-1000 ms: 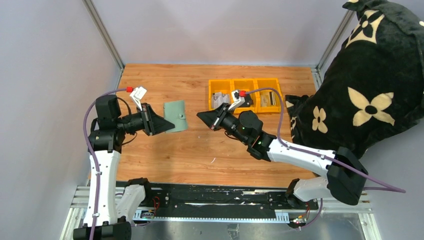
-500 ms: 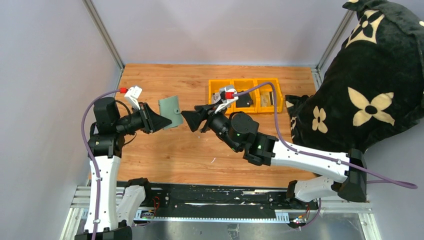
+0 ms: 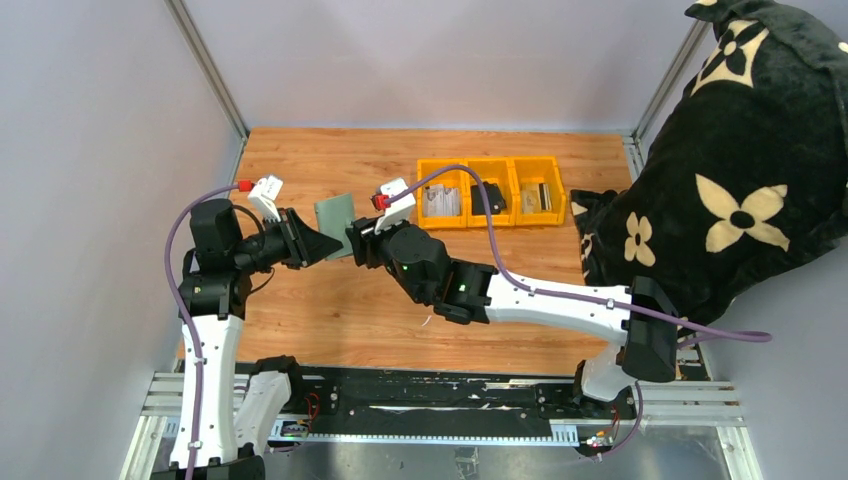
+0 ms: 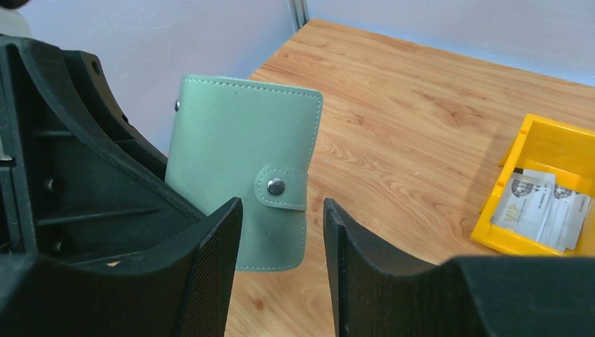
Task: Take the credit cards out of the card holder
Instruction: Open the card holder, then move the storage box to the center of the board, then open the card holder.
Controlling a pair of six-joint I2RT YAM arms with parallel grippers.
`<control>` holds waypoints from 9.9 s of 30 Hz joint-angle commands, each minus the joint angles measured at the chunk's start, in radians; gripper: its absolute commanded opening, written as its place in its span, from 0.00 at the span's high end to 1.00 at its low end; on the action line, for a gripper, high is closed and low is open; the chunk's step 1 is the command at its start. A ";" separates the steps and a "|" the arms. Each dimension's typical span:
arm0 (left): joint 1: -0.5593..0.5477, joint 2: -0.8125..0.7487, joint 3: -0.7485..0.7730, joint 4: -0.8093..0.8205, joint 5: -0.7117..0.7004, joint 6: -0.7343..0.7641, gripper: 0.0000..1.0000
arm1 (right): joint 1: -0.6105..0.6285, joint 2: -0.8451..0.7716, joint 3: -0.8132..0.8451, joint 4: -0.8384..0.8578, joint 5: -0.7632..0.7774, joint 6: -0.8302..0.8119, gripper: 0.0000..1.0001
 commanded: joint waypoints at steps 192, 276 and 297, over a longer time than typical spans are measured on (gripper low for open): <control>0.002 -0.347 0.038 -0.039 0.204 0.239 0.30 | 0.058 -0.105 0.348 -0.750 -0.333 -0.358 1.00; 0.002 -0.338 0.047 0.009 0.097 0.279 0.00 | 0.204 0.149 0.714 -0.580 0.035 -0.115 1.00; 0.000 -0.397 -0.059 0.191 0.135 0.138 0.39 | 0.222 0.131 0.702 -0.522 0.047 -0.120 1.00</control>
